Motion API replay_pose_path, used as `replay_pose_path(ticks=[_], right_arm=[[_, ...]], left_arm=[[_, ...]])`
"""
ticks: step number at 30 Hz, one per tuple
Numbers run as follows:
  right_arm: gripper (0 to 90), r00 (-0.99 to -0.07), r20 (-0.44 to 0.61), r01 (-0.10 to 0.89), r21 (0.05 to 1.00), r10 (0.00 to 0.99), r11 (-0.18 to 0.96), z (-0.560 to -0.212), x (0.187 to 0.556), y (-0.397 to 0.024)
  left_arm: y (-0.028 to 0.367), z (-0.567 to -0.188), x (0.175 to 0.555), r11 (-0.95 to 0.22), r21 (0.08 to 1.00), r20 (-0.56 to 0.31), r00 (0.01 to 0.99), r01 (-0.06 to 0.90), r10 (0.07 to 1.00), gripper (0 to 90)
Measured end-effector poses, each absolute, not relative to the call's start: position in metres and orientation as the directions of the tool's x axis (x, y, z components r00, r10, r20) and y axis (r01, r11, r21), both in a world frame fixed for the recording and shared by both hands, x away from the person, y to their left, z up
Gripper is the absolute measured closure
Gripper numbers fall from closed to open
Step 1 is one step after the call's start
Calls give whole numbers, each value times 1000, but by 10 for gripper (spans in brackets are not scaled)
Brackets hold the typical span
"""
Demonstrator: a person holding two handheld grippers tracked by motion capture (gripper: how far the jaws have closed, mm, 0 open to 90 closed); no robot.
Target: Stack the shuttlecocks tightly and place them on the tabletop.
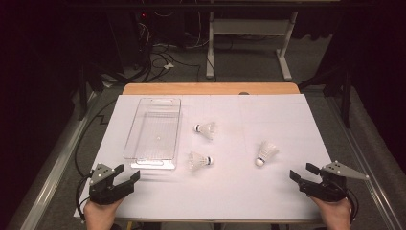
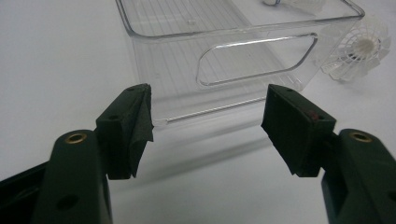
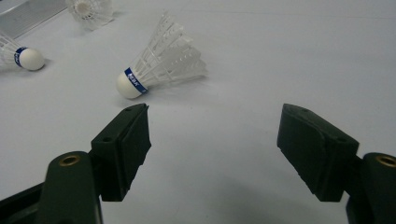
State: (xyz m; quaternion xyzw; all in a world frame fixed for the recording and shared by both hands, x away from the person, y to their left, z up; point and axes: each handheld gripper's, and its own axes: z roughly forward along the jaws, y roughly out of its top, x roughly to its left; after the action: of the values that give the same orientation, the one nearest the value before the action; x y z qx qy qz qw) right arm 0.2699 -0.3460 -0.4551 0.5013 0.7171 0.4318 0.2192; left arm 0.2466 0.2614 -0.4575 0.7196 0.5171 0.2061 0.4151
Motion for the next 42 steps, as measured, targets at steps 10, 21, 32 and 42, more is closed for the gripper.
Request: replay_pose_path(ticks=[10,21,32,42], right_arm=[[251,-400,119,534,836,909,125,-455,270,-346],[251,-408,119,534,836,905,130,-456,270,-345],[252,-422,117,527,838,899,139,-455,269,-344],[252,-417,118,530,837,901,135,-455,269,-344]], left_arm=[[260,-456,244,-131,812,-127,390,569,912,343],[254,-452,239,-132,811,-126,391,570,912,333],[244,-446,237,-159,821,-95,406,549,909,334],[233,-446,240,-196,815,-88,452,545,888,361]])
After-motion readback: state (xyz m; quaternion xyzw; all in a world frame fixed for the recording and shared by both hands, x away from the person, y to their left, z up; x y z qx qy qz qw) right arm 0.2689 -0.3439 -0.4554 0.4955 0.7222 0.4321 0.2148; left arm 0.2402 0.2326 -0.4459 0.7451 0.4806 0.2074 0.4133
